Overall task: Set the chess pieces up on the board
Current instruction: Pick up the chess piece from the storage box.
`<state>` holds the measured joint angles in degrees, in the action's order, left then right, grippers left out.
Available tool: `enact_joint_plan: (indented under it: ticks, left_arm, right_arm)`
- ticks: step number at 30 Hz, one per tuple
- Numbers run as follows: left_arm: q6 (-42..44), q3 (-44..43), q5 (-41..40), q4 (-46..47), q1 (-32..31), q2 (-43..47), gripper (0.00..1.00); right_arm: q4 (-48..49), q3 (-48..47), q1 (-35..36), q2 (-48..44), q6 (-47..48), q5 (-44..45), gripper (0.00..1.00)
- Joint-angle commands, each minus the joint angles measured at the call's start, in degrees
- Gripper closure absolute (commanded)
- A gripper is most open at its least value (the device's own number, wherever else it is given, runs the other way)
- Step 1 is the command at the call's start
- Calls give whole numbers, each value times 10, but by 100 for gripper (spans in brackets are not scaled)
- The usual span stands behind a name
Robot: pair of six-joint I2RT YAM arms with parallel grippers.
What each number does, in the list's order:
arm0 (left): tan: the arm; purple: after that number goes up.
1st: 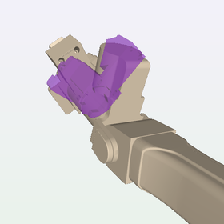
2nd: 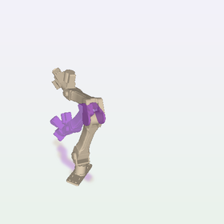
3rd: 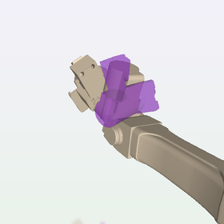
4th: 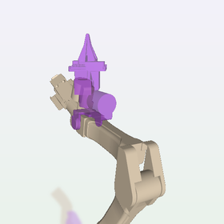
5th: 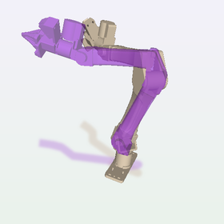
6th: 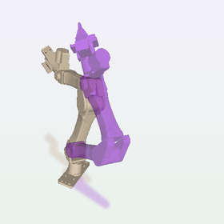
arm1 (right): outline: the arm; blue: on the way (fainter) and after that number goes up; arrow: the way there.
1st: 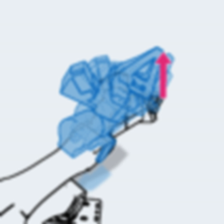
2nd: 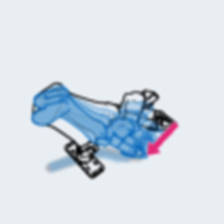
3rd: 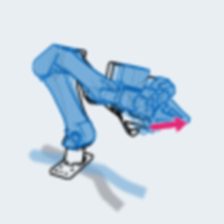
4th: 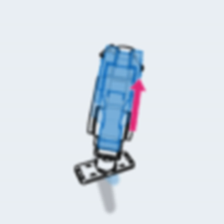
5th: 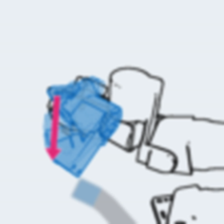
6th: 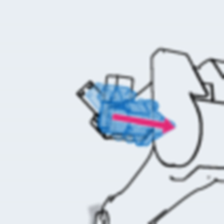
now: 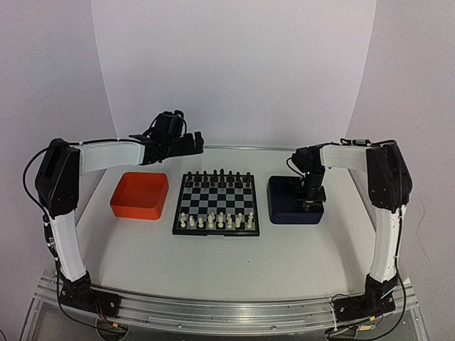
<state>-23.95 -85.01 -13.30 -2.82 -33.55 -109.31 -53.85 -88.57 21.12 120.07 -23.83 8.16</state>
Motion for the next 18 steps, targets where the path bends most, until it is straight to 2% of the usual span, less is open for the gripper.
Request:
enact_joint_plan:
  ticks: [1,11,13,16,18]
  left_arm:
    - [2,-35,14,3,2,-9,0]
    - [-6,-24,12,-5,3,3,0]
    - [-7,-24,14,-6,3,4,0]
    - [-7,-27,16,-7,3,3,0]
    - [-6,-27,17,-8,3,3,0]
  right_arm:
    - [-12,-30,-3,20,-4,23,59]
    - [10,-24,-4,53,-6,-3,62]
    - [15,-24,-5,55,-5,-9,67]
    - [22,-23,-5,49,-5,-13,81]
    - [30,-14,-5,37,-3,-8,85]
